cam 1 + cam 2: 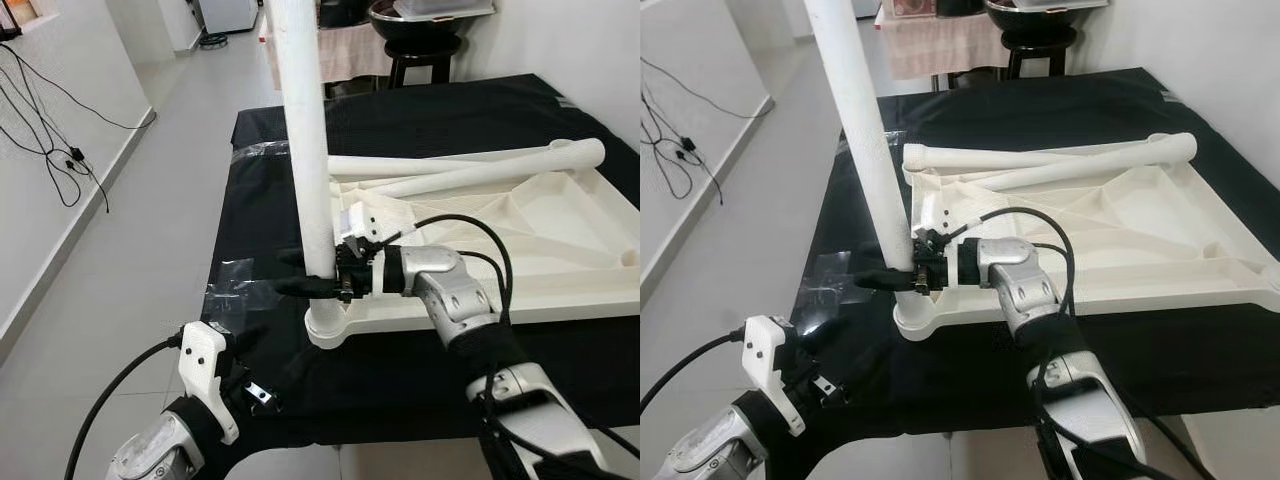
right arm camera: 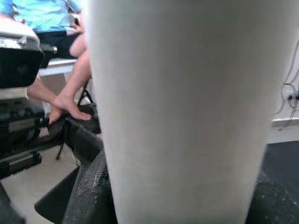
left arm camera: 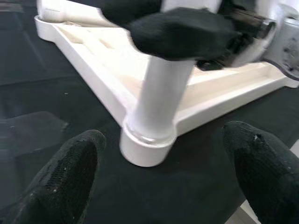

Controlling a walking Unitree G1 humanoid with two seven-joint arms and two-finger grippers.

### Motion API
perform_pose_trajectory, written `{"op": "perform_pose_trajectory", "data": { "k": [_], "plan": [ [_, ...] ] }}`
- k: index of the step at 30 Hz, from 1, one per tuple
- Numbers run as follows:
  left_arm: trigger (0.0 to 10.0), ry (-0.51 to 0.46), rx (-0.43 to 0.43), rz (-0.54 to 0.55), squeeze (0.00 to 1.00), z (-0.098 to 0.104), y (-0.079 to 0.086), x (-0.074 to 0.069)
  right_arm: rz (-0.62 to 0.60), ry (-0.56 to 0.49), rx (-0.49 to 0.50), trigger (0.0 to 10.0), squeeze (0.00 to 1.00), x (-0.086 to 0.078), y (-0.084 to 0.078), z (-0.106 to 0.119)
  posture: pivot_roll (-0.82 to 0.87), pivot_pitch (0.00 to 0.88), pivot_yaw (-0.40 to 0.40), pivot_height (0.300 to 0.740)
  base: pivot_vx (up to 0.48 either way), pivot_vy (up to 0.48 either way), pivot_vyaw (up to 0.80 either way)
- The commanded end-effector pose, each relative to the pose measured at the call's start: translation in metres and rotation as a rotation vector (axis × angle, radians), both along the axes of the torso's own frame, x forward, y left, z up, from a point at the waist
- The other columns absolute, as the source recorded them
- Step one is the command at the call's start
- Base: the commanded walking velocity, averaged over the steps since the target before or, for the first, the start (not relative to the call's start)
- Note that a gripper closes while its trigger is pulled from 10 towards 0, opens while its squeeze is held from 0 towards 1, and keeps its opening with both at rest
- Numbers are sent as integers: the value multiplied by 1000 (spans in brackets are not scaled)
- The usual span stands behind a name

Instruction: Building children table

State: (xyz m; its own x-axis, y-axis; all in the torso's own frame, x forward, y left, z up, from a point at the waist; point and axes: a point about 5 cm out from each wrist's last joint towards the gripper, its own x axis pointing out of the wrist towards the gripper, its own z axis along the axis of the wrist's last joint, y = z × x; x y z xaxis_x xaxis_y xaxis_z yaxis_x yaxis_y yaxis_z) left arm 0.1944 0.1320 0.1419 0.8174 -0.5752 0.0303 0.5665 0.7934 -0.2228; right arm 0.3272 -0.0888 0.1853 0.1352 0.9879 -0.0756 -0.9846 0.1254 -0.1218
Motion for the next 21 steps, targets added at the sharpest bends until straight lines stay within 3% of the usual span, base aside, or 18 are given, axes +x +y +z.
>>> {"op": "perform_pose_trajectory", "data": {
  "k": [1, 2, 3, 4, 5, 6, 7, 8, 11, 16, 17, 18, 19, 21],
  "plan": [
    [10000, 8, 15, -3, 0, 0, 1, -3, -242, 61, -31, 0, 0, -13, 11, -24, 13, 109, 51, 740, 0, 0, 0],
    [10000, 8, 17, -3, 0, 0, 2, -3, -441, 64, -22, 0, 0, -17, 15, -27, 13, 109, 51, 740, 0, 0, 0],
    [10000, 8, 17, -3, 0, 0, 2, -3, -441, 64, -22, 0, 0, -17, 15, -27, 13, 109, 51, 740, 0, 0, 0],
    [10000, 8, 18, -1, 0, 0, 3, -3, -760, 112, -11, 0, 0, -25, 15, -38, 1, 117, 69, 740, 0, 0, 0],
    [10000, 8, 19, -1, 0, 0, 4, -2, -980, 153, -16, 0, 0, -33, 9, -45, 1, 117, 69, 740, 0, 0, 0],
    [10000, 8, 20, 0, 0, 0, 5, -1, -852, 60, -52, 0, 0, -42, 23, -42, 2, 106, 80, 740, 0, 0, 0],
    [10000, 8, 20, 0, 0, 0, 5, -1, -852, 60, -52, 0, 0, -42, 23, -42, 2, 106, 80, 740, 0, 0, 0],
    [10000, 11, 22, -1, 0, -2, 5, 1, -678, 47, -20, 0, 0, -39, 35, -34, -8, 91, 80, 740, 0, 0, 0],
    [10000, 12, 22, -11, 0, -2, 5, 3, -633, 52, -26, 0, 0, -31, 39, -34, 1, 86, 76, 740, 0, 0, 0],
    [10000, 10, 23, -11, 0, -2, 5, 4, -561, 86, -30, 0, 0, -35, 48, -37, -2, 82, 79, 740, 0, 0, 0],
    [10000, 8, 23, -1, 0, -2, 5, 4, -521, 111, 10, 10000, 282, -37, 52, -34, 5, 84, 84, 740, 0, 0, 0],
    [10000, 7, 23, 6, 0, -2, 6, 4, -443, 129, 69, 10000, 1000, -38, 55, -27, 5, 83, 85, 740, 0, 0, 0],
    [10000, 7, 21, 7, 0, -1, 6, 4, -356, 115, 120, 10000, 1000, -39, 54, -18, 2, 88, 87, 740, 0, 0, 0],
    [10000, 7, 20, 7, 0, -1, 6, 4, -298, 100, 150, 10000, 1000, -40, 54, -12, 2, 87, 88, 740, 0, 0, 0]
  ]
}}
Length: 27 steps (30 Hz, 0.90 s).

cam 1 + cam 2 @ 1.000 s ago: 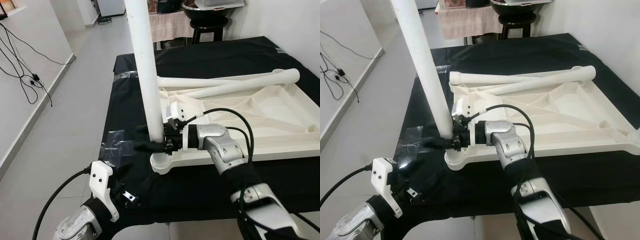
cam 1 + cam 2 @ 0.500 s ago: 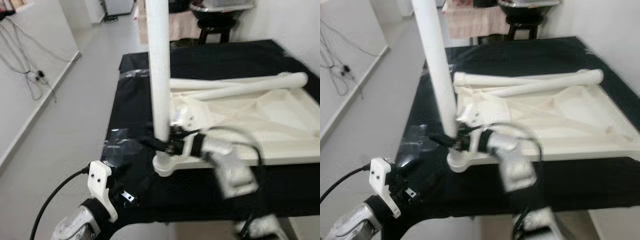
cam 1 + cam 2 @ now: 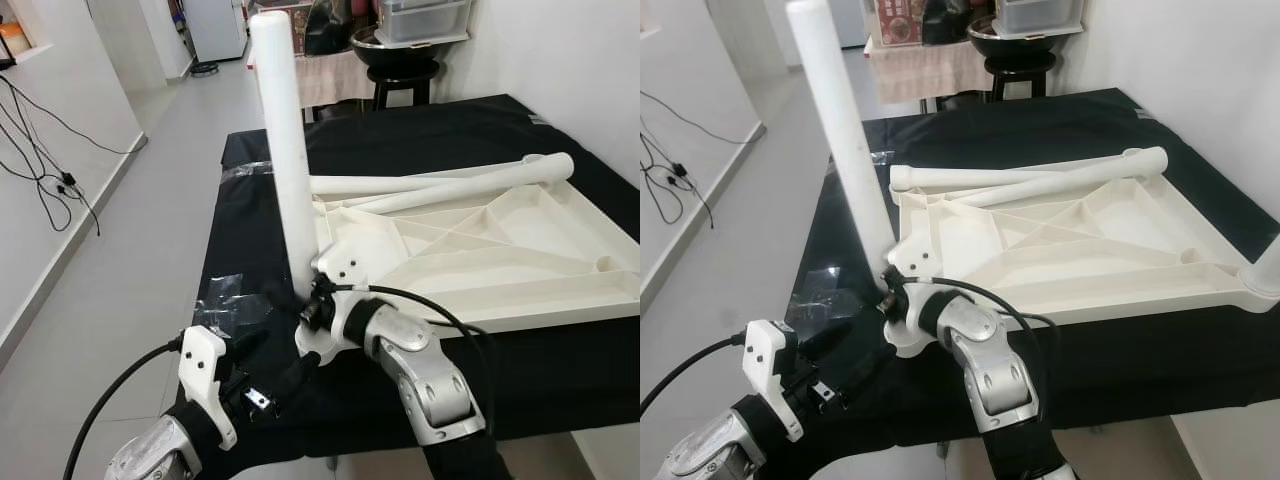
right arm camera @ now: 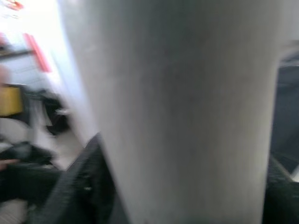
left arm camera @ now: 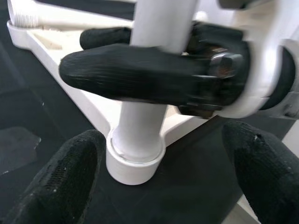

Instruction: Building children table

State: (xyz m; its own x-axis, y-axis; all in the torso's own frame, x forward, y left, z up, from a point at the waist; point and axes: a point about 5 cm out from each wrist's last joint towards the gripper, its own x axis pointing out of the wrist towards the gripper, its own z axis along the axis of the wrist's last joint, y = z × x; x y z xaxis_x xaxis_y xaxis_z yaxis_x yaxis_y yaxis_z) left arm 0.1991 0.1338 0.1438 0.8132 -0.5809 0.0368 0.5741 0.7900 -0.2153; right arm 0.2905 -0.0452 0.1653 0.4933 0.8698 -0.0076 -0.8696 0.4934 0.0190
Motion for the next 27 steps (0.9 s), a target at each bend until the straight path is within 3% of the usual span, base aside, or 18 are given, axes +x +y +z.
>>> {"op": "perform_pose_trajectory", "data": {
  "k": [1, 3, 6, 7, 9, 15, 16, 18, 19, 23, 27],
  "plan": [
    [10000, 18, 16, 11, 0, -3, 4, -1, 130, -47, 67, 10000, 1000, -3, 7, 14, 4, 89, 89, 740, 0, 0, 0],
    [10000, 19, 15, 6, 0, -3, 3, -2, 230, -88, 67, 10000, 1000, -3, -1, 22, 8, 89, 87, 740, 0, 0, 0],
    [10000, 20, 15, 5, 0, -2, 3, -2, 273, -115, 50, 10000, 1000, -3, -4, 24, 8, 93, 87, 740, 0, 0, 0],
    [10000, 20, 14, 4, 0, -3, 3, -2, 311, -127, 38, 10000, 0, -1, -8, 24, 10, 93, 85, 740, 0, 0, 0],
    [10000, 18, 14, 7, 0, -2, 3, -2, 350, -141, 26, 10000, 0, 11, -13, 25, 14, 96, 85, 740, 0, 0, 0],
    [10000, 16, 14, 12, 0, -2, 2, -2, 440, -118, 35, 10000, 0, 26, -15, 30, 17, 96, 82, 740, 0, 0, 0],
    [10000, 17, 14, 12, 0, -2, 2, -2, 454, -114, 33, 7922, 0, 30, -15, 31, 16, 96, 82, 740, 0, 0, 0],
    [10000, 17, 13, 12, 0, -2, 2, -2, 459, -112, 32, 7922, 0, 32, -15, 31, 16, 96, 82, 740, 0, 0, 0],
    [10000, 17, 12, 10, 0, -2, 2, -2, 462, -108, 27, 0, 0, 35, -15, 31, 15, 96, 81, 740, 0, 0, 0],
    [10000, 17, 9, 8, 0, -2, 0, -3, 462, -110, -2, 0, 0, 40, -19, 29, 13, 101, 81, 740, 0, 0, 0],
    [10000, 17, 0, 5, 0, -1, -1, -3, 405, -133, -37, 0, 0, 37, -38, 23, 7, 105, 83, 740, 0, 0, 0]
  ]
}}
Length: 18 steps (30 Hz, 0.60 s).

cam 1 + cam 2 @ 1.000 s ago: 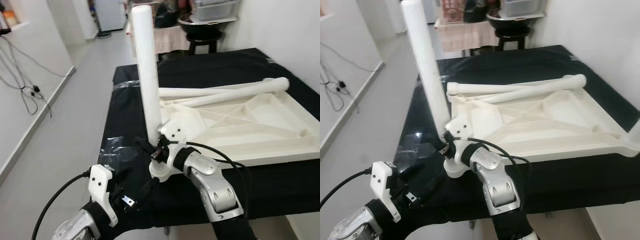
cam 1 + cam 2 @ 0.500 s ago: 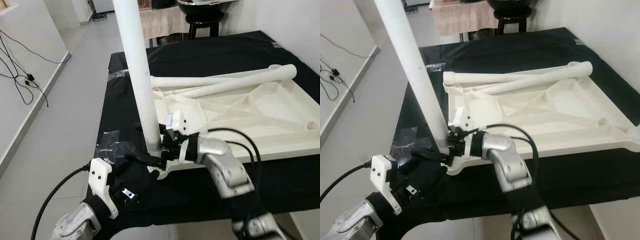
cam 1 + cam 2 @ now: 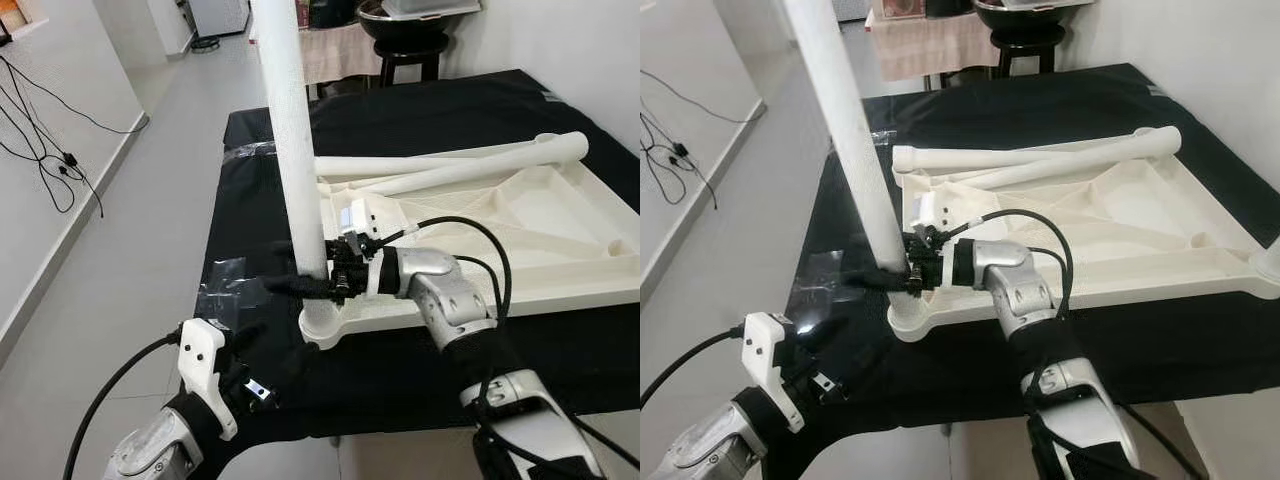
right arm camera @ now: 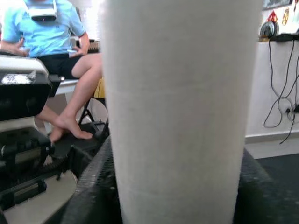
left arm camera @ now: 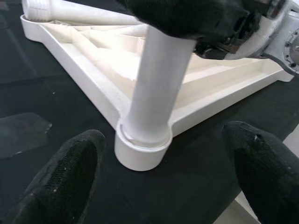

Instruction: Building children table

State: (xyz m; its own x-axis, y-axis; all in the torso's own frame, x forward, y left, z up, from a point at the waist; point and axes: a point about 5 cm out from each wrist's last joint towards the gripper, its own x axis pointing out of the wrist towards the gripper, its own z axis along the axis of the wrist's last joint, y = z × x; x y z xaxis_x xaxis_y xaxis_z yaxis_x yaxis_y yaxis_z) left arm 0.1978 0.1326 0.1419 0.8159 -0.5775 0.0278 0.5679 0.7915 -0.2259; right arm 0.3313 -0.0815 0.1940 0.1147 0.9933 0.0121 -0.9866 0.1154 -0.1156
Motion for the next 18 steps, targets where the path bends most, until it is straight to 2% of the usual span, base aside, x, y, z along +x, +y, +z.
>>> {"op": "perform_pose_trajectory", "data": {
  "k": [1, 2, 4, 5, 6, 7, 8, 9, 10, 11, 14, 17, 18],
  "plan": [
    [10000, 3, 4, 1, 0, 1, 0, -1, 4, 0, -14, 0, 0, -4, -2, -5, 7, 105, 83, 740, 0, 0, 0],
    [10000, 3, 2, 1, 0, 1, 0, -2, -45, -24, -45, 0, 0, -10, -11, -9, -1, 111, 88, 740, 0, 0, 0],
    [10000, 3, 1, 0, 0, 1, 0, -2, -56, -29, -53, 0, 0, -12, -13, -10, -1, 111, 88, 740, 0, 0, 0],
    [10000, 5, 2, 0, 0, 1, 1, -2, -174, -6, -89, 0, 0, -16, -13, -17, -7, 116, 103, 740, 0, 0, 0],
    [10000, 5, 2, 0, 0, 1, 1, -2, -174, -6, -89, 0, 0, -16, -13, -17, -7, 116, 103, 740, 0, 0, 0],
    [10000, 9, 2, -1, 0, 1, 4, -1, -379, 4, -117, 0, 0, -19, -8, -24, -15, 119, 119, 740, 0, 0, 0],
    [10000, 14, 3, -4, 0, 1, 6, 0, -631, 93, -114, 0, 0, -31, -5, -39, -23, 120, 130, 740, 0, 0, 0],
    [10000, 14, 3, -4, 0, 1, 6, 0, -631, 93, -114, 0, 0, -31, -5, -39, -23, 120, 130, 740, 0, 0, 0],
    [10000, 18, 4, -8, 0, 1, 8, 1, -702, 124, -125, 0, 0, -47, 3, -47, -22, 116, 135, 740, 0, 0, 0],
    [10000, 22, 7, -12, 0, 0, 9, 2, -722, 93, -138, 0, 0, -53, 9, -47, -24, 99, 138, 740, 0, 0, 0],
    [10000, 25, 9, -15, 0, -1, 8, 3, -752, 121, -92, 0, 0, -43, 11, -44, -20, 100, 132, 740, 0, 0, 0],
    [10000, 23, 10, -13, 0, -1, 8, 4, -726, 120, -110, 0, 0, -39, 14, -46, -15, 97, 122, 740, 0, 0, 0],
    [10000, 20, 11, -9, 0, -1, 8, 4, -708, 110, -123, 8706, 0, -38, 15, -47, -10, 97, 113, 740, 0, 0, 0]
  ]
}}
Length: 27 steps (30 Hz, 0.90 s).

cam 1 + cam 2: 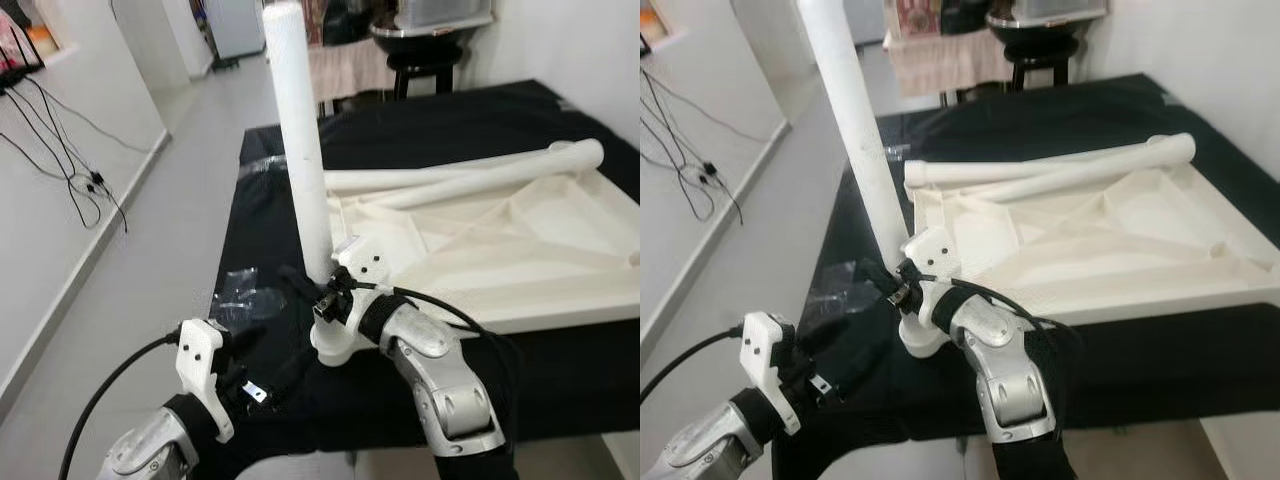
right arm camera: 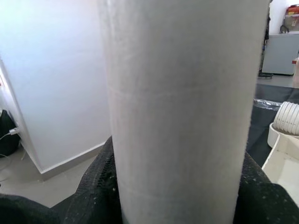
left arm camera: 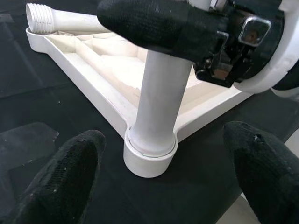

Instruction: Building children table

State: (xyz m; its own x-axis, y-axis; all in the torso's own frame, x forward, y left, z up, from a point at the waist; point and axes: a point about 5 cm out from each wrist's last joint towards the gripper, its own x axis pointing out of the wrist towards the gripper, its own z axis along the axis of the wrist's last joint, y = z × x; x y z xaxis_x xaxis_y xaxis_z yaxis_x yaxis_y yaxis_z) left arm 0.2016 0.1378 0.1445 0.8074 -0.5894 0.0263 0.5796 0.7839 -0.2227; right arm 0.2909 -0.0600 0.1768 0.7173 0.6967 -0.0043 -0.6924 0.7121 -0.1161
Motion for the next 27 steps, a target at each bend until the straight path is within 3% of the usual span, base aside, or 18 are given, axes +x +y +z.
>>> {"op": "perform_pose_trajectory", "data": {
  "k": [1, 2, 3, 5, 6, 9, 11, 14, 15, 20, 23, 24, 25, 26, 27],
  "plan": [
    [10000, 18, 8, 10, 0, -3, 3, 1, -18, 129, -76, 8706, 0, 2, -5, -29, -10, 97, 113, 740, 0, 0, 0],
    [10000, 16, 8, 14, 0, -3, 2, 1, 9, 135, -47, 10000, 0, 2, -3, -27, -6, 96, 107, 740, 0, 0, 0],
    [10000, 13, 8, 19, 0, -3, 2, 2, 48, 152, -16, 10000, 1000, 2, -1, -26, -3, 95, 103, 740, 0, 0, 0],
    [10000, 12, 7, 23, 0, -2, 2, 2, 78, 151, 0, 10000, 1000, 2, 2, -22, 3, 96, 101, 740, 0, 0, 0],
    [10000, 10, 7, 26, 0, -2, 1, 3, 193, 92, 18, 10000, 1000, 3, 6, -10, 8, 92, 95, 740, 0, 0, 0],
    [10000, 9, 8, 26, 0, -2, 1, 3, 262, 37, 21, 10000, 1000, 6, 5, -1, 8, 92, 95, 740, 0, 0, 0],
    [10000, 8, 7, 25, 0, -2, 0, 3, 416, 2, 25, 10000, 1000, 7, 0, 7, 8, 87, 92, 740, 0, 0, 0],
    [10000, 8, 6, 22, 0, -3, -1, 3, 542, -64, -95, 10000, 976, 16, -9, 9, 11, 87, 89, 740, 0, 0, 0],
    [10000, 7, 4, 21, 0, -3, -1, 3, 569, -40, -107, 10000, 0, 23, -14, 8, 17, 85, 77, 740, 0, 0, 0],
    [10000, 6, 2, 23, 0, -3, -4, 2, 547, 22, -121, 10000, 0, 46, -25, 2, 39, 82, 65, 740, 0, 0, 0],
    [10000, 5, 3, 25, 0, -3, -4, 1, 539, 32, -115, 10000, 0, 51, -26, 2, 40, 82, 64, 740, 0, 0, 0],
    [10000, 5, 3, 27, 0, -3, -5, 1, 545, 47, -93, 8980, 0, 54, -27, 3, 46, 82, 62, 740, 0, 0, 0],
    [10000, 5, 3, 27, 0, -3, -5, 1, 545, 47, -93, 8980, 0, 54, -27, 3, 46, 82, 62, 740, 0, 0, 0],
    [10000, 5, 5, 28, 0, -3, -5, 1, 524, 47, -68, 0, 0, 60, -29, 6, 49, 79, 63, 740, 0, 0, 0],
    [10000, 5, 5, 28, 0, -3, -5, 1, 524, 47, -68, 0, 0, 60, -29, 6, 49, 79, 63, 740, 0, 0, 0]
  ]
}}
